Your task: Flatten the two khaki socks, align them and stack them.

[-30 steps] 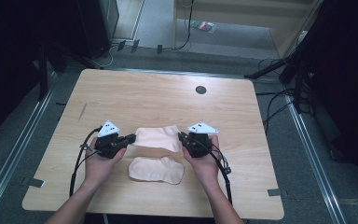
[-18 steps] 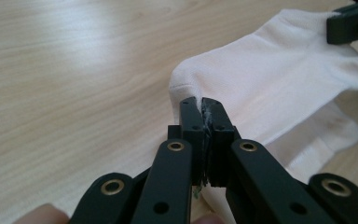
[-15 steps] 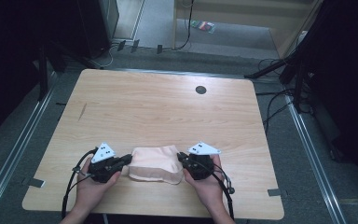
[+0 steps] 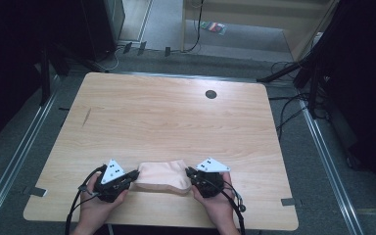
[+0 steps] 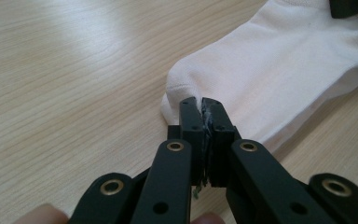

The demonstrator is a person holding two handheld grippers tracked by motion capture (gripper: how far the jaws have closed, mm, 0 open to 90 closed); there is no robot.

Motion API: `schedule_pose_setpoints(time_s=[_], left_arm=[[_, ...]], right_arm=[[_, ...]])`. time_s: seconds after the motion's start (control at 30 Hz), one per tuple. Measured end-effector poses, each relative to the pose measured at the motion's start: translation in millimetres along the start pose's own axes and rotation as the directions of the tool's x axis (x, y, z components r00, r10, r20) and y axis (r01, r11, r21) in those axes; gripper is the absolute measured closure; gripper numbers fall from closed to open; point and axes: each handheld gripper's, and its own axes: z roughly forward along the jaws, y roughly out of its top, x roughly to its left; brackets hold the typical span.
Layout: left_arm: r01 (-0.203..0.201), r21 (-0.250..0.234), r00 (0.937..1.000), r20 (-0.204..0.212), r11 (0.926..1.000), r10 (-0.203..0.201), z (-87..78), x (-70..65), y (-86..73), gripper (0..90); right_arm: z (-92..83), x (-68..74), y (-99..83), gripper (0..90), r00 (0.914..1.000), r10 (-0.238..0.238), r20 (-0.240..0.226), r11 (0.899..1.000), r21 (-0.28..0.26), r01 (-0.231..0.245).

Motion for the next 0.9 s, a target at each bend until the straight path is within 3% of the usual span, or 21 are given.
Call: schedule_pose_setpoints(time_s=[0.3, 0.63, 0.77, 0.9], left_arm=[[-0.014, 0.013, 0.9999, -0.004, 0.9998, 0.014, 4.8, -0.3, -2.1, 88.6], [-0.031, -0.01, 0.9994, -0.016, 0.9995, 0.031, 4.9, -3.3, -1.4, 88.1], [-0.036, 0.006, 0.9993, -0.007, 0.9993, 0.036, 8.0, -2.9, -2.8, 84.0], [-0.028, -0.02, 0.9996, -0.004, 0.9994, 0.028, 7.3, -3.0, -3.1, 67.7]], right_arm=[[4.2, 0.7, -5.1, 87.5, 1.0, 0.003, 0.009, 1.0, 0.016, -0.003], [3.3, 0.7, -5.2, 87.1, 0.9999, -0.011, 0.012, 1.0, -0.005, 0.011], [6.8, -0.3, -7.7, 85.6, 1.0, -0.006, -0.004, 1.0, 0.025, 0.006], [9.7, -1.3, -8.6, 65.6, 0.9998, 0.005, -0.021, 0.999, 0.033, -0.004]])
